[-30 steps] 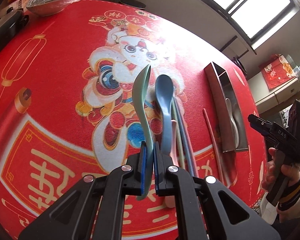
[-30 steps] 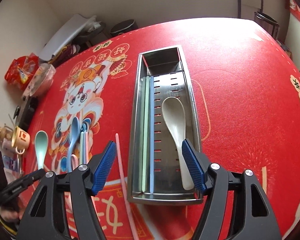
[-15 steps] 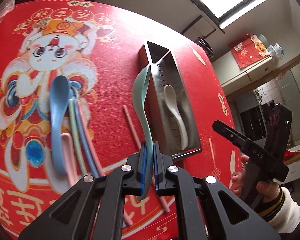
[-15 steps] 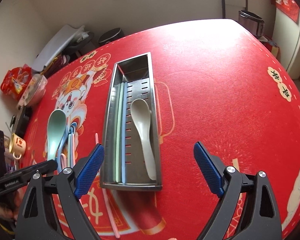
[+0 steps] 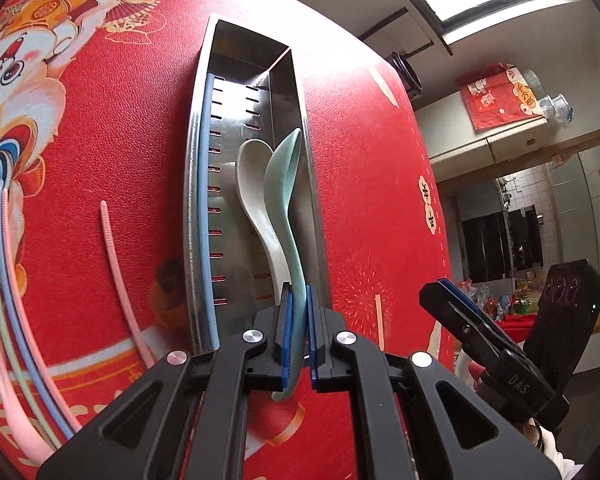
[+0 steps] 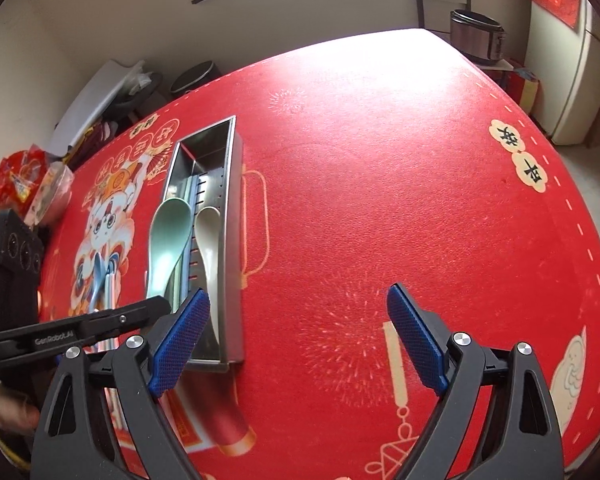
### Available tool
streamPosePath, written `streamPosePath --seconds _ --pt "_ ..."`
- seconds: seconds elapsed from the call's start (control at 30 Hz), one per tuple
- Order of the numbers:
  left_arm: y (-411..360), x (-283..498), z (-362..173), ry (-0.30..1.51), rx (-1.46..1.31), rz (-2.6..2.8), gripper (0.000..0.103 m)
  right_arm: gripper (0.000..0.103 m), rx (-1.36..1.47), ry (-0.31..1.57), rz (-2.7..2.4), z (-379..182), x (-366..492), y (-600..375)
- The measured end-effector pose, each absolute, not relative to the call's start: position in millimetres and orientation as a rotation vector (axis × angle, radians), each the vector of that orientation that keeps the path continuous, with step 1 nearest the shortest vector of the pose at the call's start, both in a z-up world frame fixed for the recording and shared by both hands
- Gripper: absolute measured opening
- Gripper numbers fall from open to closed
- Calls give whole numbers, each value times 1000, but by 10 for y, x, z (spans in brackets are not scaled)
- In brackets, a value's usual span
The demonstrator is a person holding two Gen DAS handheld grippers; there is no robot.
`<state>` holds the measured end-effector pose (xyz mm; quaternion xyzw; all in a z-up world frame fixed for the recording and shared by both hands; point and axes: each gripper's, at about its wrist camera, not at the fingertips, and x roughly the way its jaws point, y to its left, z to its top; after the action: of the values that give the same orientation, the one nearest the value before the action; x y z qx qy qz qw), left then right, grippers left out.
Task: Organize utensils
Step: 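Carry the mint green spoon into the tray with the left tool, open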
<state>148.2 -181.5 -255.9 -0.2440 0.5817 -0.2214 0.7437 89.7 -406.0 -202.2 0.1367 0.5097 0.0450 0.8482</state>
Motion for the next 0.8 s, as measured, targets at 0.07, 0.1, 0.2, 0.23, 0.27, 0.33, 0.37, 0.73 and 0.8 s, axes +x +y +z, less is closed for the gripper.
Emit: streamPosePath --seconds 0.07,0.1,0.2,0.23,0.27,0.33,0.37,0.73,0.8 --pt "-1849 1499 -2609 1283 -555 -466 6 87 284 1078 94 -2028 909 -4117" --pt "-1860 1509 -2635 1287 -565 -457 6 87 282 1079 95 -2031 916 -4142" --pt "-1875 1526 -2717 1295 -615 -433 6 87 275 1082 100 -2034 933 -4205" --pt "-1877 1528 -2741 1296 -634 -427 6 87 273 1084 102 -2037 938 -4217" --pt "-1879 1534 -2759 1297 -649 -420 6 87 269 1086 104 -2039 943 -4228" --pt "-1888 1536 -2788 1298 -667 -408 7 87 262 1090 109 -2042 954 -4251" --pt "-1893 1539 -2799 1298 -672 -404 7 87 259 1091 110 -2042 958 -4256" --pt "-1944 1579 -2797 1290 -641 -383 15 87 251 1095 131 -2028 949 -4220" --pt "-1903 1560 -2751 1274 -632 -394 28 87 254 1089 137 -2009 934 -4198"
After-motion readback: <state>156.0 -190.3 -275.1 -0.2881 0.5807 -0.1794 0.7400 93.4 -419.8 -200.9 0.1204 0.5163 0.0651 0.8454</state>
